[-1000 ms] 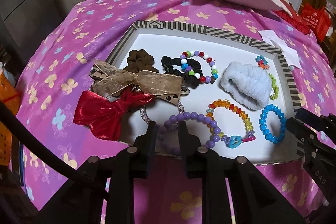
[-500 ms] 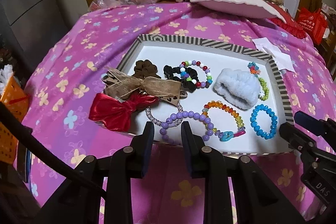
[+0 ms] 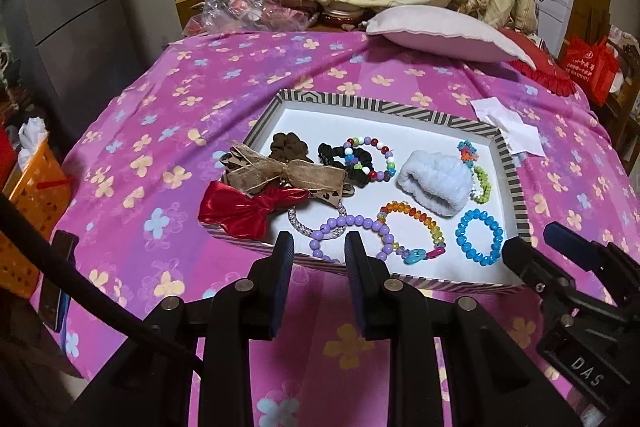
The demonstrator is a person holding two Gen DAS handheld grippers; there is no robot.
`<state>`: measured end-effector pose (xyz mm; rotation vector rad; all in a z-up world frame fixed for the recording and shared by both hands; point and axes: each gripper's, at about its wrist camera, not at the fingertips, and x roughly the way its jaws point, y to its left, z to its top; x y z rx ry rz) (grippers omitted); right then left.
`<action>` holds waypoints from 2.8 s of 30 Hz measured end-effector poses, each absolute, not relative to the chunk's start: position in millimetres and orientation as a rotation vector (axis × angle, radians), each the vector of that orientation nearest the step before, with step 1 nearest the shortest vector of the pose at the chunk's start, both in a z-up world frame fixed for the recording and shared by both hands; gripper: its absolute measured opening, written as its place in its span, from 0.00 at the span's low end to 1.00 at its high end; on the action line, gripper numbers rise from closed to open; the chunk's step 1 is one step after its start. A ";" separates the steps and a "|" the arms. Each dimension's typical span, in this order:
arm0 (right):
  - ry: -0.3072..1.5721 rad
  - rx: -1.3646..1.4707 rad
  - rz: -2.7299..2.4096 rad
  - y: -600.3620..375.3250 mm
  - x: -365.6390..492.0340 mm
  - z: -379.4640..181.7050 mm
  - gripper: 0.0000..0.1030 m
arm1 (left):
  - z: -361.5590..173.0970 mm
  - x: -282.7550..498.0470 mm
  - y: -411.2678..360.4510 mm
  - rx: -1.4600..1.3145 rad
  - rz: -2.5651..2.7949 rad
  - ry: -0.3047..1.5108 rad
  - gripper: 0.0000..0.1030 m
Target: Organize jewelry
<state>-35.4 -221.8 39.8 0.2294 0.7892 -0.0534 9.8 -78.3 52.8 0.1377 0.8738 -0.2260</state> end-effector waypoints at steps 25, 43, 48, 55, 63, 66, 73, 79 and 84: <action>0.785 0.200 -0.063 -206.3 -50.7 55.3 0.65 | 74.8 -16.4 -67.2 0.142 -0.211 0.813 0.46; 0.786 0.197 -0.057 -204.0 -53.5 57.1 0.66 | 78.2 -21.1 -62.2 0.159 -0.205 0.806 0.46; 0.793 0.195 -0.056 -204.1 -53.2 54.9 0.66 | 77.4 -20.9 -62.4 0.158 -0.202 0.809 0.46; 0.796 0.195 -0.056 -204.4 -52.5 53.3 0.66 | 75.6 -19.0 -61.3 0.162 -0.203 0.814 0.46; 0.801 0.193 -0.054 -204.0 -50.9 51.5 0.66 | 74.1 -17.6 -60.1 0.165 -0.204 0.816 0.46; 0.803 0.192 -0.052 -203.7 -50.2 50.4 0.66 | 74.3 -17.2 -59.4 0.164 -0.203 0.816 0.46; 0.803 0.191 -0.052 -203.5 -49.8 50.2 0.66 | 71.3 -15.7 -57.2 0.163 -0.202 0.819 0.46; 0.812 0.187 -0.048 -203.0 -46.4 49.3 0.66 | 68.4 -14.9 -56.7 0.168 -0.204 0.822 0.46; 0.815 0.181 -0.043 -203.1 -43.9 48.9 0.66 | 65.1 -12.8 -58.5 0.169 -0.199 0.825 0.46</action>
